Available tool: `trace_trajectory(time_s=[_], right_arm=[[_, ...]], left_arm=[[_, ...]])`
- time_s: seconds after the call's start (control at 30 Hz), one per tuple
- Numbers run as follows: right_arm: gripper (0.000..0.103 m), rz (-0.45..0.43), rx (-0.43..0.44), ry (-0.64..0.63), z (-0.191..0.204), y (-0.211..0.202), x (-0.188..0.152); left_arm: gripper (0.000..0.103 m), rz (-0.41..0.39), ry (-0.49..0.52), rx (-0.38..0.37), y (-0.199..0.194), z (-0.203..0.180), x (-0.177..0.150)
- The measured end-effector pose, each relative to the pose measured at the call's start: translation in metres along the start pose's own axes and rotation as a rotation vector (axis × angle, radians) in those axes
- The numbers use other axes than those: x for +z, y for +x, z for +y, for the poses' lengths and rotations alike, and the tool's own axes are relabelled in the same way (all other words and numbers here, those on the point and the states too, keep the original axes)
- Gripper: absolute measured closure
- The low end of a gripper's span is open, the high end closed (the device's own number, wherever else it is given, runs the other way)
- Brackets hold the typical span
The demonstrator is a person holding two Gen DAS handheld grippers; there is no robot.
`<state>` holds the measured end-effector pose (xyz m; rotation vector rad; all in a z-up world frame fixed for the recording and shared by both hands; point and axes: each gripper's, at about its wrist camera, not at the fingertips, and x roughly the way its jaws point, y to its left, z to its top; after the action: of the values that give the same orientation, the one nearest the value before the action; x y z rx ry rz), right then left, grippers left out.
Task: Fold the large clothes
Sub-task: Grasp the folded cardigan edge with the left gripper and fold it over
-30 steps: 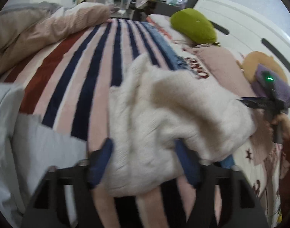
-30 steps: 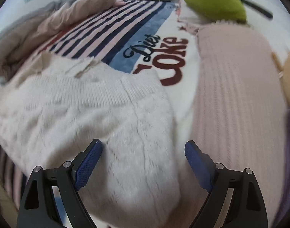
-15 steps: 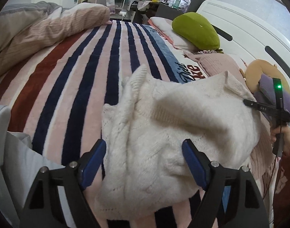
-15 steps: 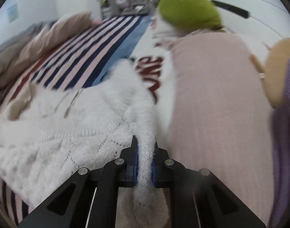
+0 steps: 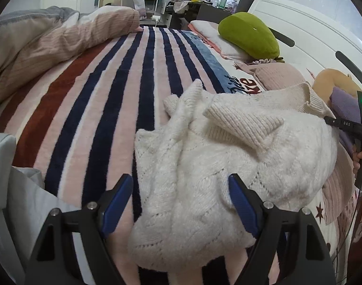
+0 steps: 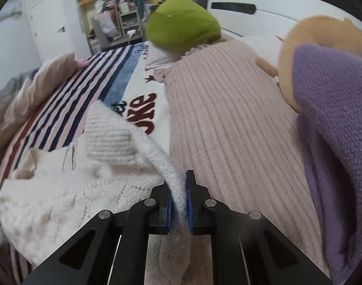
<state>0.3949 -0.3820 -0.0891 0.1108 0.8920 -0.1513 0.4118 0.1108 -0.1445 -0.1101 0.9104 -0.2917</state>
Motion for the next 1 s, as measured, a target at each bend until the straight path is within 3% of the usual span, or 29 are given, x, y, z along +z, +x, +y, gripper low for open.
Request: trace_trajectory(time_s=[0.03,0.13,0.17,0.2,0.27,0.37,0.53,0.63,0.73,0.83,0.9,0.93,0.97,1.0], right_arm=[[0.098,0.010,0.004,-0.016,0.002,0.002,-0.002],[0.094,0.206,0.105,-0.129,0.017,0.027,-0.017],[0.087,0.249,0.121,-0.198,0.026,0.031,-0.024],[0.079,0.250,0.109,-0.254,0.033,0.030,-0.028],[0.035,0.179,0.074,-0.328,0.047,0.014,-0.029],[0.031,0.070,0.181,-0.349,0.071,-0.017,-0.019],[0.024,0.085,0.429,-0.573,0.159,-0.029,-0.020],[0.024,0.125,0.512,-0.667,0.207,-0.014,-0.030],[0.024,0.181,0.543,-0.723,0.241,0.013,-0.042],[0.025,0.300,0.607,-0.667,0.249,0.044,-0.045],[0.050,0.350,0.648,-0.640,0.245,0.054,-0.049],[0.083,0.343,0.663,-0.656,0.246,0.052,-0.052],[0.095,0.307,0.654,-0.679,0.246,0.047,-0.056],[0.095,0.277,0.638,-0.689,0.244,0.042,-0.059]], left_arm=[[0.024,0.005,0.007,0.008,0.001,-0.002,0.000],[0.024,0.019,0.016,0.001,0.007,-0.004,0.003],[0.024,0.018,0.014,-0.009,0.008,-0.004,0.005],[0.024,0.015,0.008,-0.022,0.009,-0.003,0.009],[0.024,0.018,-0.008,-0.040,0.013,-0.002,0.017],[0.024,0.021,-0.015,-0.065,0.020,-0.001,0.028],[0.028,0.049,-0.013,-0.088,0.041,-0.007,0.038],[0.037,0.058,-0.018,-0.098,0.048,-0.009,0.036],[0.045,0.057,-0.018,-0.085,0.050,-0.008,0.033],[0.055,0.060,-0.013,-0.060,0.050,-0.006,0.030],[0.071,0.067,0.000,-0.048,0.051,-0.003,0.029],[0.073,0.070,0.005,-0.041,0.052,-0.003,0.028],[0.079,0.069,0.005,-0.038,0.052,-0.001,0.028],[0.086,0.066,0.003,-0.033,0.051,0.000,0.028]])
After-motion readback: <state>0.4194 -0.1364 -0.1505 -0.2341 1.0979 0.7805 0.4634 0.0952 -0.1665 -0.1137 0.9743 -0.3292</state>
